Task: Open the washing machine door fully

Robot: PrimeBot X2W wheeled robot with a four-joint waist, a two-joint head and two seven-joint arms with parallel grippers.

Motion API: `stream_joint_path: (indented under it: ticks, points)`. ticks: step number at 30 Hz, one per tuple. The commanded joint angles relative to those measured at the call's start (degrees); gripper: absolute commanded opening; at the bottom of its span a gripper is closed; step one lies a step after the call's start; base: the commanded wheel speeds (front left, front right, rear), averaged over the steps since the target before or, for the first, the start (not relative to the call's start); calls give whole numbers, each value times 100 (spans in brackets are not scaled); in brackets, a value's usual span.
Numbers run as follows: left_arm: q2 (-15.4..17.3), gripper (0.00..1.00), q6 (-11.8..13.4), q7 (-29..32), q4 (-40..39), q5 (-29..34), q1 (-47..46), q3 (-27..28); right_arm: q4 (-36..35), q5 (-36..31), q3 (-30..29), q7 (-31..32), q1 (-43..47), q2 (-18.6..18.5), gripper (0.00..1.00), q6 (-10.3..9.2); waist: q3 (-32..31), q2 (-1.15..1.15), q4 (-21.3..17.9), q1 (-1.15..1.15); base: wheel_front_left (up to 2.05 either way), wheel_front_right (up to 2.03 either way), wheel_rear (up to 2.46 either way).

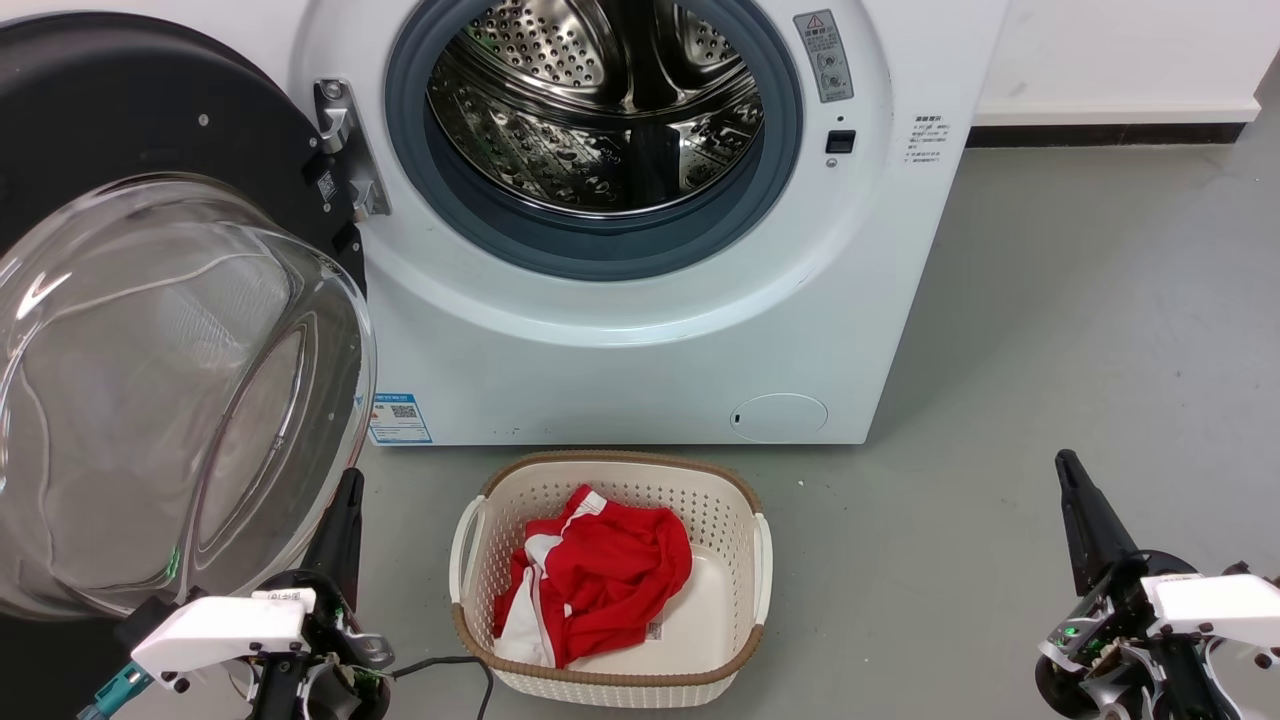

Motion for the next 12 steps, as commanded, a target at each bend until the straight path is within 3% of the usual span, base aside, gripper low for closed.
stream_joint_path:
  ticks: [1,12]
  points:
    - [-8,0,-25,17,-9,-7,34,21,9,11,-8,12,-58,2,0,-2,0,0,0,0,0,0,0]
    - [-8,0,-25,16,-10,-7,34,21,9,-2,-17,23,-59,13,0,-2,0,0,0,0,0,0,0]
